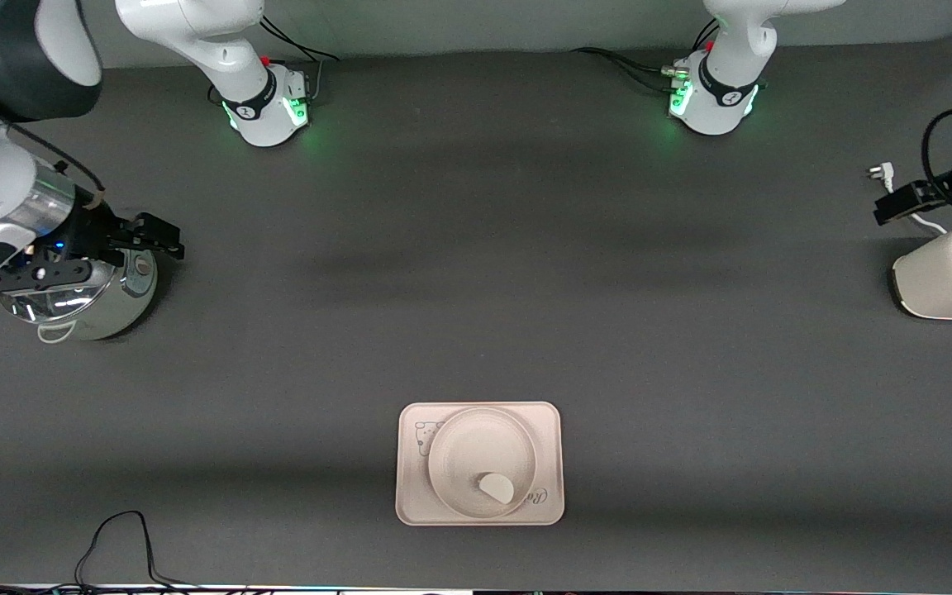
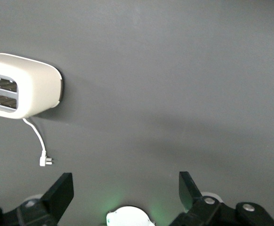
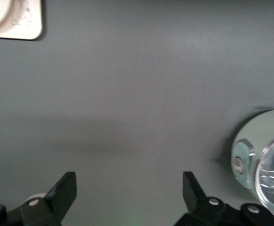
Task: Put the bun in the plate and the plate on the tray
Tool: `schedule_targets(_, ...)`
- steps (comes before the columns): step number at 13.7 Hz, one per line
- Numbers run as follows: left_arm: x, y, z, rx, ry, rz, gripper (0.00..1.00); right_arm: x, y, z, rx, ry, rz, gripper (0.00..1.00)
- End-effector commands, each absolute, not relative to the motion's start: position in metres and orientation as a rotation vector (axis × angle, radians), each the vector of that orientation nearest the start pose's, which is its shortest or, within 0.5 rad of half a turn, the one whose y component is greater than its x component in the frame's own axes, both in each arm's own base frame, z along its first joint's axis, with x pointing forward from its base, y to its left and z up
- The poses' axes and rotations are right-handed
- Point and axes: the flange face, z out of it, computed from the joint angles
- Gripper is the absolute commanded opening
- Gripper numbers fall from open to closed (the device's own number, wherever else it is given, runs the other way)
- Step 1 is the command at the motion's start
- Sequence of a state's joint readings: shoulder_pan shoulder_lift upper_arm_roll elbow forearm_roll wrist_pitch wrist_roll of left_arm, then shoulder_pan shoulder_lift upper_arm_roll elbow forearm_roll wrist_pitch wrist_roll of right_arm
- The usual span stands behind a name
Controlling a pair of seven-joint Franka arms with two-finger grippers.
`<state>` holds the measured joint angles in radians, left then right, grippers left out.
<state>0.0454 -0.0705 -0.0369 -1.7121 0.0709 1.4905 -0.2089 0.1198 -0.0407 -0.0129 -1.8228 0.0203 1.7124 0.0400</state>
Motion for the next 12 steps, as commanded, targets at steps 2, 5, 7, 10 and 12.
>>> schedule_targets(2, 0.512, -0.004, 0.601, -3.029, -0.334, 0.202, 1.0, 0.523, 0.057, 0.555, -3.169, -0.071, 0.079, 1.0)
schedule_targets(5, 0.515, -0.002, 0.606, -3.03, -0.332, 0.179, 1.0, 0.517, 0.059, 0.556, -3.142, -0.053, 0.106, 1.0)
schedule_targets(7, 0.515, -0.002, 0.609, -3.031, -0.333, 0.175, 1.0, 0.517, 0.059, 0.556, -3.114, -0.039, 0.107, 1.0)
schedule_targets(10, 0.516, 0.0, 0.616, -3.033, -0.332, 0.154, 1.0, 0.517, 0.059, 0.556, -3.115, -0.03, 0.112, 1.0)
schedule_targets(12, 0.517, 0.0, 0.613, -3.033, -0.327, 0.163, 1.0, 0.518, 0.059, 0.556, -3.115, -0.03, 0.102, 1.0)
